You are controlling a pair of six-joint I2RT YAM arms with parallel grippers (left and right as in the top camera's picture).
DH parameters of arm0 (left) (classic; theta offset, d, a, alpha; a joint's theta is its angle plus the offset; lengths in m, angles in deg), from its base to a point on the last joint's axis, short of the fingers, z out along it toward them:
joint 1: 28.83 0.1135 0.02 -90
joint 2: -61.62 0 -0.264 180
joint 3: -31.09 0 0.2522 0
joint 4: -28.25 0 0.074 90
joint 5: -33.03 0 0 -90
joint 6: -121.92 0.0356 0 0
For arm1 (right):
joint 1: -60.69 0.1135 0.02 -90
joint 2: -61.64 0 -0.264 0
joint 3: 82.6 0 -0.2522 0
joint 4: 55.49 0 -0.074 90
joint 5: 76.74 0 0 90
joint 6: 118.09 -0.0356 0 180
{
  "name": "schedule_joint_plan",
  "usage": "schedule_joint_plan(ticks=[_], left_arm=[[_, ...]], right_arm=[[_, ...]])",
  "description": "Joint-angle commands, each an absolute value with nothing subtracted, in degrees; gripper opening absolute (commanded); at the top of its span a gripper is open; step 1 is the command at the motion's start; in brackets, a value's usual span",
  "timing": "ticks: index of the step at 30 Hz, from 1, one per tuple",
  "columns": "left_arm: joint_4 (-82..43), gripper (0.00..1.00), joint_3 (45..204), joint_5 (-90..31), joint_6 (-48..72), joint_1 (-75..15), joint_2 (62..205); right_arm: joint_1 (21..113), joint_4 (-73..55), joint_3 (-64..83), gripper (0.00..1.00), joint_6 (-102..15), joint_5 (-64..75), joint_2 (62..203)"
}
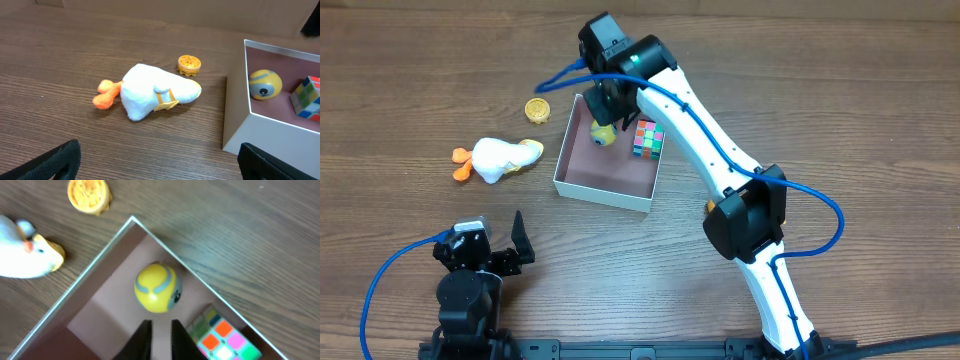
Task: Pack container
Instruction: 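Open the right gripper and lift it away from the box, then move the right gripper down onto the orange rubber duck and grasp it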
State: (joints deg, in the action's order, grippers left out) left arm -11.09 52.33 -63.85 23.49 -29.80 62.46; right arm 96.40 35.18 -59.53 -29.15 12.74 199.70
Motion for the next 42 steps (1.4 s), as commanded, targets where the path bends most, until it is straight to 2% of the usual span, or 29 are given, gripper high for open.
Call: schedule_joint_plan(ticks=[1, 4, 5, 12, 26, 38, 42], left_arm=[[-10.98, 1.00, 52.11, -63.37, 24.63, -29.19, 61.90], [-10.98, 1.00, 52.11, -63.37, 24.63, -29.19, 61.90], [-10.98, 1.00, 52.11, -63.37, 24.63, -29.19, 61.90], [-10.98, 1.00, 52.11, -63.37, 24.63, -29.19, 61.90], [-10.98, 1.00, 52.11, -63.37, 24.63, -29.19, 61.90], [-10.98, 1.00, 52.11, -63.37, 24.63, -29.19, 61.90], [-10.98, 1.00, 52.11, -63.37, 24.63, -29.19, 61.90]], right_arm=[[94.52, 38.21, -68.25, 0.33, -32.98, 17.00, 197.93], [91.20, 42.67, -71.71, 0.58, -36.83, 20.35, 197.93], [88.66, 45.27, -71.75, 0.63, -38.95, 20.33, 197.93], [79.15, 55.33, -71.10, 0.73, -49.81, 18.78, 197.93], [77.97, 55.35, -70.53, 0.74, -49.22, 21.70, 197.53], [77.97, 55.35, -70.11, 0.74, -43.64, 20.22, 188.27], [77.91, 55.35, -60.63, 0.75, -41.52, 20.11, 185.66]])
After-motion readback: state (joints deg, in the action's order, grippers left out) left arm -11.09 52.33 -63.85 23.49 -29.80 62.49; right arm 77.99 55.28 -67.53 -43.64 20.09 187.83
